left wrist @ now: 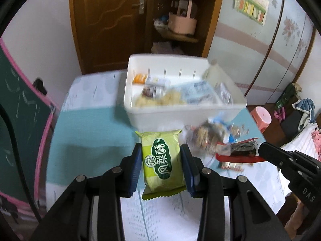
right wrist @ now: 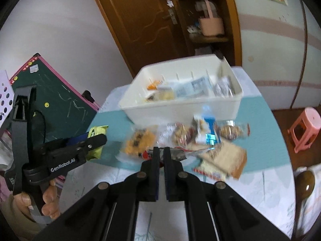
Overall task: Organize snacks
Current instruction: 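Carry both packets over the white bin and open both tools inside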
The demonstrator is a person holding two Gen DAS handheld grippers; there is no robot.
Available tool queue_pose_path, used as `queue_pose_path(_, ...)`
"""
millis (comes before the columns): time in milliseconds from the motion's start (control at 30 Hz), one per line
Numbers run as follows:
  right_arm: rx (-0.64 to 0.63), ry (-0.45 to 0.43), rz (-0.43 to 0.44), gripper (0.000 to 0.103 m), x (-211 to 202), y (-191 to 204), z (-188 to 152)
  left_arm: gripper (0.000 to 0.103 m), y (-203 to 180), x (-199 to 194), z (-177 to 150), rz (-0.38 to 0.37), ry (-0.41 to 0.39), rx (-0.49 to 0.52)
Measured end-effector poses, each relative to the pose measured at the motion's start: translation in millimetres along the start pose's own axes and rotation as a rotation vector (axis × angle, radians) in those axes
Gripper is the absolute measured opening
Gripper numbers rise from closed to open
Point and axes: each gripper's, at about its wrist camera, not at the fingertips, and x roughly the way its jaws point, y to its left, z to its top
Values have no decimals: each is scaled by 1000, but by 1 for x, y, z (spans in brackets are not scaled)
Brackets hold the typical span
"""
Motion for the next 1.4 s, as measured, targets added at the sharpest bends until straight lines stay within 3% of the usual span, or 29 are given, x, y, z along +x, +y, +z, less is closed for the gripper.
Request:
queue_pose_path(200,-60,-83,-28,3,-13,11,68,36,-4,-14,74,-32,-38,23)
queue_pose_path(367,-71,-147,-75,3,-15,11,132,36,-8,-21,127,21,-100,61)
queue_pose_path(633,-43,-188,-137,3,0,4,206,36,-21,-13,175,67,-139,108)
queue_pose_path(933,-42,-155,-219,4,30,-3,227,36,-31,16,199,75,-135,110)
queue_pose_path(1167,23,-82,-210,5,53,-20,222,38,-27,47,204,125,-98,76)
queue_pose_path(1200,32,-67,-203,6,55,-21,222,52,-27,50,204,135,-93,74)
queue_pose_path(1233,34,-49,-198,6,58,-23,220,81,-26,52,204,141,-86,72)
queue_pose_path(1267,34,-40,-206,7,59,-23,219,94,-25,54,203,144,-87,66)
queue_pose_path(1300,31,-31,-215,14,60,-22,218,102,-24,53,202,145,-98,59)
queue_pose_path(1400,28,-35,-236,43,55,-21,212,102,-22,50,198,116,-106,63)
